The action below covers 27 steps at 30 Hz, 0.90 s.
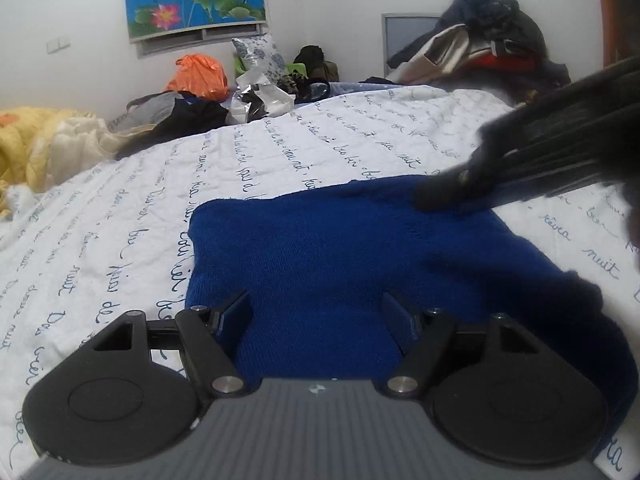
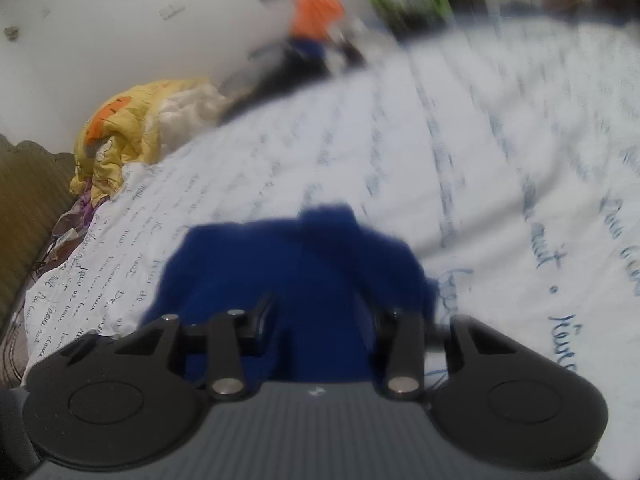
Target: Fold small clothes
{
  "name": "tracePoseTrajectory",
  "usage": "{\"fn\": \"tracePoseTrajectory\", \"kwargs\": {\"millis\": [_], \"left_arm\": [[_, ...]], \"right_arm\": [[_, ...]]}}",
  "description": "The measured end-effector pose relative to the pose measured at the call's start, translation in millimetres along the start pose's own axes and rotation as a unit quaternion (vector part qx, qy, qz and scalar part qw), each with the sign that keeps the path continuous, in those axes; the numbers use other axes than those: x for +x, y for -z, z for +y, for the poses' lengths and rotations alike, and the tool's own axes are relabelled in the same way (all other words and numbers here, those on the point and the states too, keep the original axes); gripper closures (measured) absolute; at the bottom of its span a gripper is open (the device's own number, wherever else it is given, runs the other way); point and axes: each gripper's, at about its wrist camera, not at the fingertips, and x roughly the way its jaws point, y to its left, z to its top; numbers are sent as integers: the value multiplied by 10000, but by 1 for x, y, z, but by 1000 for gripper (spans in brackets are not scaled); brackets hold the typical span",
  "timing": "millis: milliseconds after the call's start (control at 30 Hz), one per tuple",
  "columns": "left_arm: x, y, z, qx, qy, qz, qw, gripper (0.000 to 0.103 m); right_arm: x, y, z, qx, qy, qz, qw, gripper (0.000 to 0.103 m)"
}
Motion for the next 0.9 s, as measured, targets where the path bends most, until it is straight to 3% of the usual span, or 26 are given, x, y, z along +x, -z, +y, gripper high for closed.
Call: {"fn": "tracePoseTrajectory", "kwargs": {"millis": [67,100,133,167,233,700,833,900], "left_arm": [[0,0,5,-34,24,-15,10000,29],[-1,2,5,-38,27,-29,10000,29],[-2,3,4,-34,19,-43,10000,28],[-3,4,-1,110,-63,-86,9999,27],[-4,5,-5,121,-186,-122,9997,26],[-12,9,-2,92,-389,-233,9989,20],[-13,9,-1,84,-572,-222,9981,10],[-12,8,3,-34,-646,-165,9978,2]], "right_arm": [[4,10,11,-223,-62,63,9997,53],[6,16,13,-383,109,239,9989,50],[14,29,13,-642,278,190,9974,49],[17,43,13,-1061,346,-233,9935,49],[15,51,5,-898,266,-467,9945,49],[28,47,7,-953,338,-477,9937,49],[39,44,6,-933,322,-478,9940,49],[22,50,10,-924,318,-492,9940,49]]}}
